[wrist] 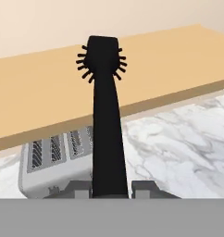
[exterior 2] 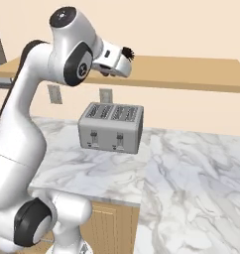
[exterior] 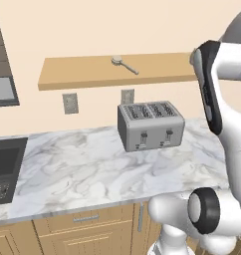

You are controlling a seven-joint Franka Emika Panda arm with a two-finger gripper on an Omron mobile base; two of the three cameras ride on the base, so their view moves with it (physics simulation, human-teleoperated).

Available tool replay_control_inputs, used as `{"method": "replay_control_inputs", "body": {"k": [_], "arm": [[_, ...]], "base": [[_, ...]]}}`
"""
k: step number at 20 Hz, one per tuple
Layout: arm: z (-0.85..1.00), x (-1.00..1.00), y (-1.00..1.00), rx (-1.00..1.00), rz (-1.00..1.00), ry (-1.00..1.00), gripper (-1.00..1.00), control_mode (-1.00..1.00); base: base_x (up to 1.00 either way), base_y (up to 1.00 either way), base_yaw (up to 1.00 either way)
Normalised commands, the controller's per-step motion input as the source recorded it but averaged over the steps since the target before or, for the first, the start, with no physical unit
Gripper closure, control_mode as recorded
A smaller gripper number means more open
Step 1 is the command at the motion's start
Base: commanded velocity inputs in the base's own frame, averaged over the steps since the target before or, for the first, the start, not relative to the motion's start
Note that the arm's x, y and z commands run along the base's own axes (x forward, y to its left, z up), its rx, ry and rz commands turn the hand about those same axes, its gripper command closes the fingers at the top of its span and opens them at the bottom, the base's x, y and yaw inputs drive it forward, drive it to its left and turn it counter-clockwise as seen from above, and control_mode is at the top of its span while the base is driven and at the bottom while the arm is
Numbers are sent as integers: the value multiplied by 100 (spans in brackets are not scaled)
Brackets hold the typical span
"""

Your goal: Locate and retrieve the dish brush and dish brush from the cabinet. Place them next to the sink.

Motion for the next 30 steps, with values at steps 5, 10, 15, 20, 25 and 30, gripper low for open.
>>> {"method": "replay_control_inputs", "body": {"k": [5,10,15,20,25,30], "arm": [[0,-100,50,0,1,-1,100,-100],[0,-100,46,0,2,-2,100,-100],[-4,-100,36,0,3,-3,100,-100],[-5,-97,33,0,5,-3,100,-100],[-7,-73,53,0,3,-1,100,-100],[-18,-79,61,0,12,-1,100,-100]], "base": [[0,0,0],[0,0,0],[0,0,0],[0,0,0],[0,0,0],[0,0,0]]}}
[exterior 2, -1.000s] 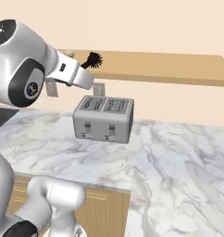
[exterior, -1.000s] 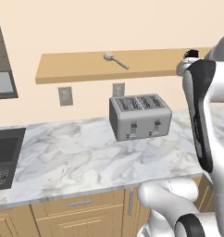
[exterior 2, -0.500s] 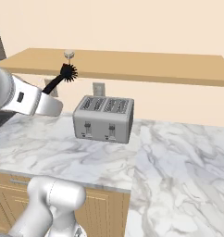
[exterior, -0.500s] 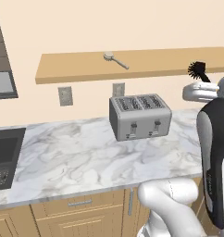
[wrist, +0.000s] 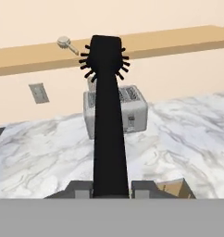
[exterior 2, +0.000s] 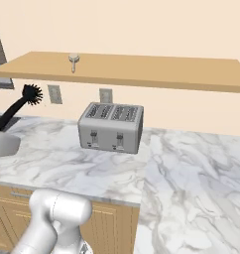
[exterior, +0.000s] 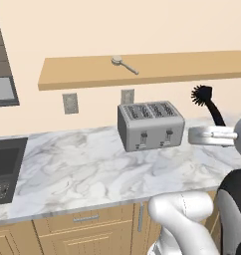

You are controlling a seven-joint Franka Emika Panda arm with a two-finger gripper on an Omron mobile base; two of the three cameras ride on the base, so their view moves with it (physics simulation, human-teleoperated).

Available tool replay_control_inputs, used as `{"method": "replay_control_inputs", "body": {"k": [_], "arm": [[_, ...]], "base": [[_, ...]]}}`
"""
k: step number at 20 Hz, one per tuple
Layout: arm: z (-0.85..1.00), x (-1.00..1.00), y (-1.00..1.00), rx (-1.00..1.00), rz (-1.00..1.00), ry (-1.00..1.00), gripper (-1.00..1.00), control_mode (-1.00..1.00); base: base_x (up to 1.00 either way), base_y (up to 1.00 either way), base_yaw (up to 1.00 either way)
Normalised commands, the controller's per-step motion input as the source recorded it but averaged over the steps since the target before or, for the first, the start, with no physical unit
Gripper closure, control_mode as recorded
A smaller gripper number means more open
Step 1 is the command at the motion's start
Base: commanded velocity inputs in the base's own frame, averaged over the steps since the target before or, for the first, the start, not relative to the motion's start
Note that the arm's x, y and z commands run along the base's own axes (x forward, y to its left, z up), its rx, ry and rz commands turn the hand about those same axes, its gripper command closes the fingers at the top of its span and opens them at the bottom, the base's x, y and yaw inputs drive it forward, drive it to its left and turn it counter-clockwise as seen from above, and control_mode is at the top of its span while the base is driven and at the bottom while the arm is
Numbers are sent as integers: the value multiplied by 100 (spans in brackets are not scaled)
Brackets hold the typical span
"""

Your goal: Locate and retrieve the dish brush and dish brush from the cabinet. Place them next to the sink.

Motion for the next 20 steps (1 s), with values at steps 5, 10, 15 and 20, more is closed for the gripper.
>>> {"method": "replay_control_inputs", "body": {"k": [5,10,15,20], "arm": [[-37,-37,63,-6,31,2,100,-100],[-34,-4,33,-6,45,7,100,-100],[-28,5,37,-4,39,4,100,-100],[-6,28,40,-8,11,2,100,-100]], "base": [[0,0,0],[0,0,0],[0,0,0],[0,0,0]]}}
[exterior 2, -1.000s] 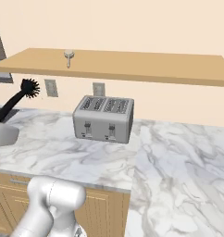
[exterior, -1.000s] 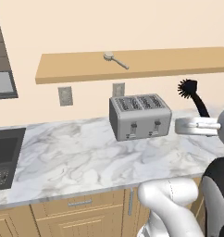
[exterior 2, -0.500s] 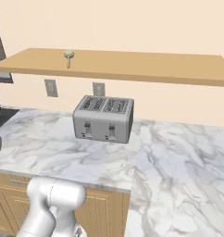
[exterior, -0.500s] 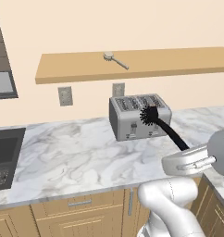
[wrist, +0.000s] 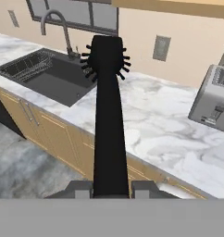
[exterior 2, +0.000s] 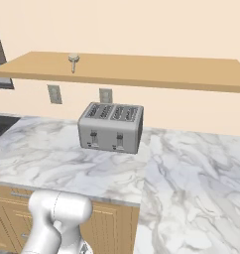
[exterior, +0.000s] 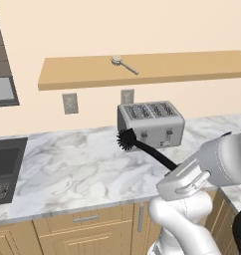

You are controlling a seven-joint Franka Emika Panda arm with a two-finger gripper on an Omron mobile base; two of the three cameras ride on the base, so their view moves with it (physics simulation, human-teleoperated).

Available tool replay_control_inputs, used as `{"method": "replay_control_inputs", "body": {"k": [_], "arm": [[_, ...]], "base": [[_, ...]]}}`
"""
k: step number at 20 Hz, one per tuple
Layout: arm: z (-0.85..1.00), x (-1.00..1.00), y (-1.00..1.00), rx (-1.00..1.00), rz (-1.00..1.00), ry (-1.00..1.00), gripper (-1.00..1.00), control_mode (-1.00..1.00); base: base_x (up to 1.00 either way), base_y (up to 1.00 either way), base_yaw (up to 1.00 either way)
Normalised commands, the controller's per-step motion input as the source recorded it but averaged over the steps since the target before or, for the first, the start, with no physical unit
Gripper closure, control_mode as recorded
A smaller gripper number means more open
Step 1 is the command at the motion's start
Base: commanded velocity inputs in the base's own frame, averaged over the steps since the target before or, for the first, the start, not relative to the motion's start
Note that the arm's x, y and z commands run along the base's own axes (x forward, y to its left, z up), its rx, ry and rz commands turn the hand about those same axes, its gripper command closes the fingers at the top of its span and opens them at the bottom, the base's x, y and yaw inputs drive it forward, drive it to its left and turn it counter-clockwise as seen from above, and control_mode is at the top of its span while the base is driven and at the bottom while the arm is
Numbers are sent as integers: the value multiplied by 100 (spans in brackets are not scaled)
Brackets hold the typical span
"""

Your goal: Locate and retrieve the dish brush and dish brush from the cabinet. Place them next to the sink.

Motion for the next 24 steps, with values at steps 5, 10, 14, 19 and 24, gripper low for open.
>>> {"method": "replay_control_inputs", "body": {"k": [5,10,14,19,24], "arm": [[0,32,25,-5,-2,0,100,-100],[-28,36,19,-1,1,-1,100,-100],[-33,51,24,-4,3,0,100,-100],[-32,67,30,-5,4,0,100,-100],[-32,70,31,-6,4,0,100,-100]], "base": [[0,0,0],[0,0,0],[0,0,0],[0,0,0],[0,0,0]]}}
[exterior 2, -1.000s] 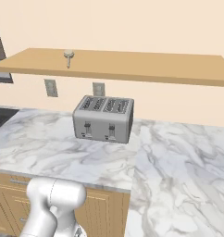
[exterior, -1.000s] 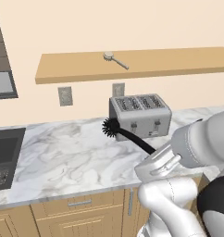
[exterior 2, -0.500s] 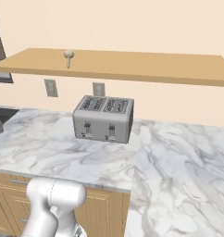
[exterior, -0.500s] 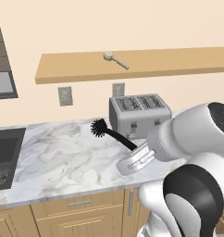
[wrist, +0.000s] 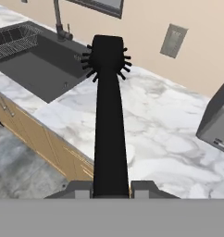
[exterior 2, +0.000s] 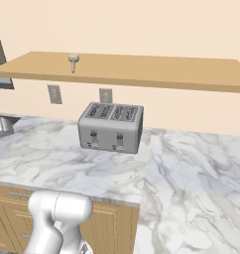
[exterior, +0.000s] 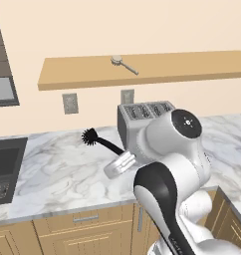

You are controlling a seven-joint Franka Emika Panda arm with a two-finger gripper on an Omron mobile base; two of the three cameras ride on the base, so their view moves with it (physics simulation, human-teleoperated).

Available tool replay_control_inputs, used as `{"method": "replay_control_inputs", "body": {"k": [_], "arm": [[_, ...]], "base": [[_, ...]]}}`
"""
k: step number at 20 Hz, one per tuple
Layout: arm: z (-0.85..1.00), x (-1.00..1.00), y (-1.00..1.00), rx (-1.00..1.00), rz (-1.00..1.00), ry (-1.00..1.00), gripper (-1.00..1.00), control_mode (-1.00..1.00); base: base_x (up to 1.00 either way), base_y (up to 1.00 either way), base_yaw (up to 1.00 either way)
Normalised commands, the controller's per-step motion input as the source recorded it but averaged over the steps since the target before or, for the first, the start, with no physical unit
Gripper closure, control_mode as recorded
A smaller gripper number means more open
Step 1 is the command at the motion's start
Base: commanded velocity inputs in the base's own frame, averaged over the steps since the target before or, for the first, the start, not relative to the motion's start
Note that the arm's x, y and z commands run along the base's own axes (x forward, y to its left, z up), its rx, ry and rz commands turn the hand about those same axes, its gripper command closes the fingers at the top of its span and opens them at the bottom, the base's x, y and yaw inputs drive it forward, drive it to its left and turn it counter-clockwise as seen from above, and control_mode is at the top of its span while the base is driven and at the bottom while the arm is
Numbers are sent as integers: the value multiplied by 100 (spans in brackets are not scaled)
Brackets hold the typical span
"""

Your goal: Locate and retrieve the dish brush and dish brush from the cabinet. Place them next to the sink.

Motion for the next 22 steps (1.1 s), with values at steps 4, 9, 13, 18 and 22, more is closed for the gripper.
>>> {"method": "replay_control_inputs", "body": {"k": [4,9,13,18,22], "arm": [[-43,69,30,-4,5,4,100,-100],[-47,61,32,-2,4,11,100,-100],[-38,61,34,-2,1,6,100,-100],[-34,54,35,-4,0,0,100,-100],[-50,37,23,-1,0,0,100,-100]], "base": [[0,0,0],[0,0,0],[0,0,0],[0,0,0],[0,0,0]]}}
